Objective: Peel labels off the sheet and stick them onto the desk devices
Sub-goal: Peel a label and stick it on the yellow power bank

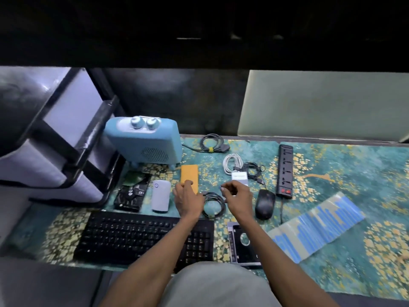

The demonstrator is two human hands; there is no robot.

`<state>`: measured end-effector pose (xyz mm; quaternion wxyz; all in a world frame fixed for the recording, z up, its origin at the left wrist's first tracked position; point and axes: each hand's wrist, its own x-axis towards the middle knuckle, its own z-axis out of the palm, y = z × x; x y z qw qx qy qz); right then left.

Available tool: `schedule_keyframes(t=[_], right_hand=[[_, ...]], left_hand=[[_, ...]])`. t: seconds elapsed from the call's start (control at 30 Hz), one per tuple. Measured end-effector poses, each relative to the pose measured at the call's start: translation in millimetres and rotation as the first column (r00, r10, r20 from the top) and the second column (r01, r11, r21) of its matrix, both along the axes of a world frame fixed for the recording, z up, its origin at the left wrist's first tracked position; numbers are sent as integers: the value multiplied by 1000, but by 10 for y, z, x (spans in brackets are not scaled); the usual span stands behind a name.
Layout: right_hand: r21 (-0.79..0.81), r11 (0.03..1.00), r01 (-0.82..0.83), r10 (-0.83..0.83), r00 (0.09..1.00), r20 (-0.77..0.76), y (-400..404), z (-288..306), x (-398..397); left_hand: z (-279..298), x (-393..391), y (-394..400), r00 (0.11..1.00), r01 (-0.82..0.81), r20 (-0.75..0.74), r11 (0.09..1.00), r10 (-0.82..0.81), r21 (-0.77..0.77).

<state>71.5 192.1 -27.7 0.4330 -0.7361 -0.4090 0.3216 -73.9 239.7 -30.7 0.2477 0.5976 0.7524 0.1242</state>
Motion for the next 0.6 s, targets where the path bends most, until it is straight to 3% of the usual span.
schedule_keyframes(t=[0.23, 0.37, 0.43, 0.5, 0.57, 0.6], right_hand=[[-44, 999, 6, -6, 1000, -12, 120, 33, -126], [-94, 995, -26, 21, 998, -62, 89, -15, -180], [-98, 994, -44, 34, 994, -102, 62, -27, -196], [-86, 996, -23, 9, 987, -158, 54, 7, -202], [-78, 997, 10, -32, 960, -280, 67, 79, -214], [-78, 997, 21, -48, 930, -364, 83, 129, -224]], left_hand=[[-88, -113, 377, 943, 182, -258, 975, -210, -128], [-40, -137, 593, 952, 186, -216, 971, -216, -152], [-34, -139, 663, 987, 132, -78, 986, -140, -104], [9, -127, 677, 987, 22, 159, 996, -7, -89], [93, -114, 671, 870, -92, 462, 977, 172, -190], [137, -99, 658, 723, -111, 626, 943, 292, -313]])
